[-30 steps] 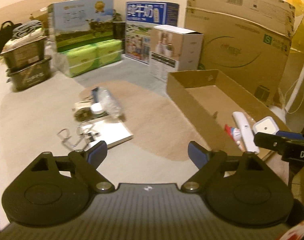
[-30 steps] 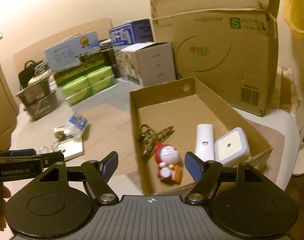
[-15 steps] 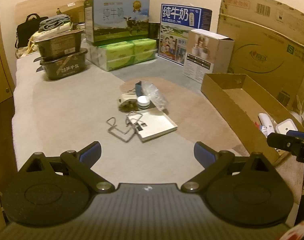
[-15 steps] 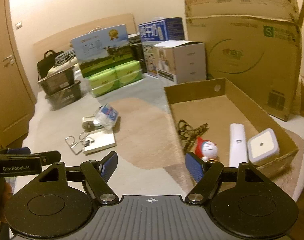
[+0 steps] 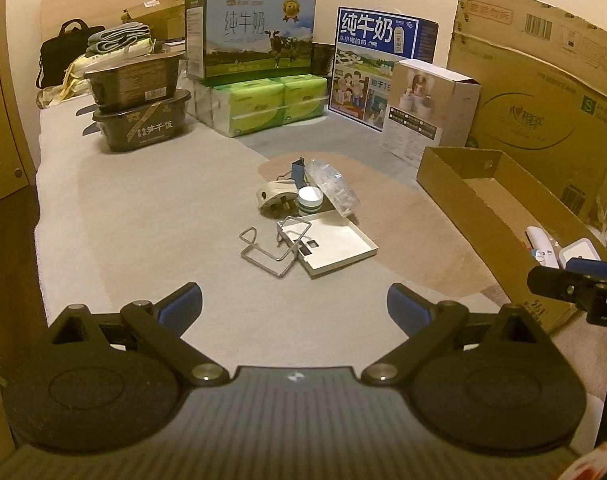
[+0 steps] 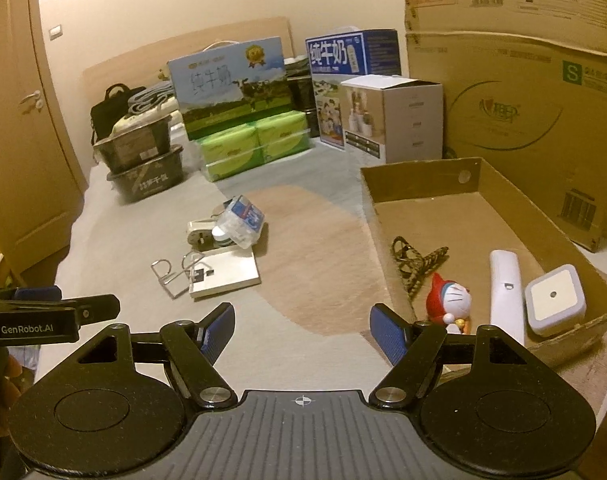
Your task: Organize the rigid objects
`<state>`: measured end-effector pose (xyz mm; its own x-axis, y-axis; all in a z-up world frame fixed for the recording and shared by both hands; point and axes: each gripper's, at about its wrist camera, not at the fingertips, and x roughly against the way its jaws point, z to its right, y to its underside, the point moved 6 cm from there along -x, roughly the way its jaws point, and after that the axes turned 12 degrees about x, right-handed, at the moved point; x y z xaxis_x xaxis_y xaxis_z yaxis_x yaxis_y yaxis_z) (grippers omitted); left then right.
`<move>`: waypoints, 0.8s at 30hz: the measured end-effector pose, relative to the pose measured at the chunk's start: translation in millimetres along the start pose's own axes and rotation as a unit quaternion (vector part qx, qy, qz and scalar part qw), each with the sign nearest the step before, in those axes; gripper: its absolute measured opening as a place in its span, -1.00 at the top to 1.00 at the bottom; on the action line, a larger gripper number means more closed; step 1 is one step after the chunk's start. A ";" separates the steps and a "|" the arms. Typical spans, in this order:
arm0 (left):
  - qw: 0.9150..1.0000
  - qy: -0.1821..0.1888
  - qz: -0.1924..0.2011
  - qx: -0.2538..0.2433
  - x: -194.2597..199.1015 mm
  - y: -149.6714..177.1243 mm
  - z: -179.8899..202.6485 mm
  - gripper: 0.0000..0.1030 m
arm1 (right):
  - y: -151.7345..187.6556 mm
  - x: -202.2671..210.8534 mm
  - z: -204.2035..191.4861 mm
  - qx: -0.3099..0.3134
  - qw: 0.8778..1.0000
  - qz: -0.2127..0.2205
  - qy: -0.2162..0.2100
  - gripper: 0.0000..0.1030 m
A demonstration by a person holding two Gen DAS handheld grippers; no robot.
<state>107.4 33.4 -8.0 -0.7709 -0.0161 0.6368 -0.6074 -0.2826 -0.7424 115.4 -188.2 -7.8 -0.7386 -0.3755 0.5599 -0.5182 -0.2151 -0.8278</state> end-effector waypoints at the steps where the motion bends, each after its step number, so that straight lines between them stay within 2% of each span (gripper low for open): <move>1: 1.000 -0.001 0.000 0.000 -0.4 -0.5 -1.7 -0.91 | -0.4 -1.7 -1.6 0.001 1.000 -0.001 -0.001 -0.45; 12: 1.000 -0.008 0.012 -0.015 -4.6 -3.4 -14.3 -0.90 | -2.5 -20.1 -18.3 0.016 1.000 -0.010 -0.011 -0.45; 24: 1.000 0.004 -0.004 -0.005 -28.7 -9.4 -31.2 -0.90 | -0.9 -53.8 -32.2 0.029 0.999 -0.027 -0.022 -0.45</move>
<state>129.3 66.4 -25.8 -0.7670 -0.0067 0.6416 -0.6157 -0.2740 -0.7388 141.8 -138.8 -36.1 -0.6901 -0.4012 0.6024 -0.5296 -0.2873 -0.7981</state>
